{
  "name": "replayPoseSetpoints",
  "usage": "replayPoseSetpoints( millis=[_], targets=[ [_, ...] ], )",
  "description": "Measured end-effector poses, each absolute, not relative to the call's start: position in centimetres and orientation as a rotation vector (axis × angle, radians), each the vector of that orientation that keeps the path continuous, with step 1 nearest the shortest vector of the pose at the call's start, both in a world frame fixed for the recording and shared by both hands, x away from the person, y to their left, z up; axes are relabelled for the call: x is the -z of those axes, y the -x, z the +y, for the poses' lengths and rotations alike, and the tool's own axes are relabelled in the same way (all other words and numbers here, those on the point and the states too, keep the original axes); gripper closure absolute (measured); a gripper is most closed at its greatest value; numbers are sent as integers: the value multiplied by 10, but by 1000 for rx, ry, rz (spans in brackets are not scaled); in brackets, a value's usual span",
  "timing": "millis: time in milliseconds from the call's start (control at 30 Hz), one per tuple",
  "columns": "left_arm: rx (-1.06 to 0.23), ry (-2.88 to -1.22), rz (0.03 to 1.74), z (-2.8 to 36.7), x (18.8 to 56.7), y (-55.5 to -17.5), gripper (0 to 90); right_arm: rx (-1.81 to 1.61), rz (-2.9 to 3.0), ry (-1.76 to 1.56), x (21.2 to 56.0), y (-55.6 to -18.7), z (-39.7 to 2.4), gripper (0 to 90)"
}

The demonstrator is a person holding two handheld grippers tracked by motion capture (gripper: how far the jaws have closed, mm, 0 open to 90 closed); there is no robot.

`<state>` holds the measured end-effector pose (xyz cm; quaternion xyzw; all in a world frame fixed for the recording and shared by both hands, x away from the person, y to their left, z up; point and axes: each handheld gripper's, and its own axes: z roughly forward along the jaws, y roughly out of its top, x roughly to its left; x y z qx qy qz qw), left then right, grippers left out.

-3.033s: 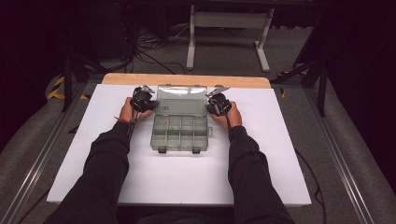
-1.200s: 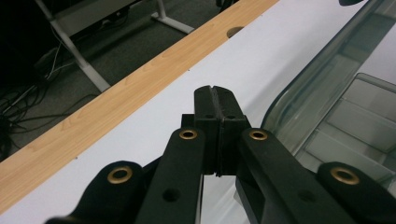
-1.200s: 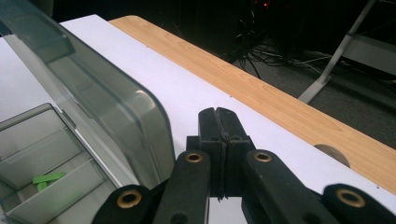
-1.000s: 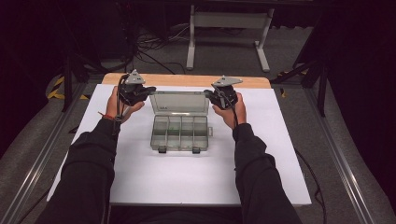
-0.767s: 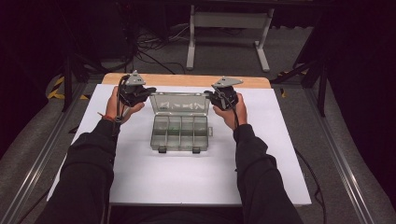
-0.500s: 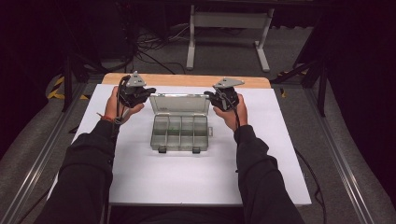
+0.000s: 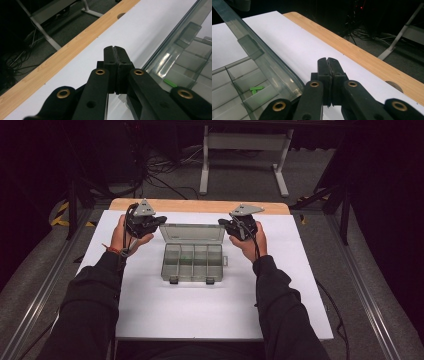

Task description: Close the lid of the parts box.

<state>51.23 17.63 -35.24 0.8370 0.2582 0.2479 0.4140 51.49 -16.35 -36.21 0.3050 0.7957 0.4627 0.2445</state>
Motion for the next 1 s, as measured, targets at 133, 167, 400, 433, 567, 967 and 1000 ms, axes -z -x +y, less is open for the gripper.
replayPoseSetpoints(
  millis=[133,167,400,433,567,967,1000],
  targets=[
    [-632,-2097,648,179,355,-508,892,-1290,2186,-829,363,-513,-166,893],
    [-632,-2101,650,179,356,-507,892,-1290,2189,-828,363,-513,-166,893],
    [-638,-2109,645,183,357,-500,889,-1299,2205,-810,363,-510,-166,896],
    [-630,-2104,644,183,358,-499,890,-1300,2206,-809,363,-509,-166,898],
    [-629,-2103,629,185,357,-494,890,-1308,2217,-793,363,-504,-166,898],
    [-611,-2117,571,185,364,-474,892,-1228,2310,-730,363,-484,-162,897],
    [-617,-2117,568,185,364,-472,892,-1225,2315,-724,363,-483,-161,897]
  ],
)
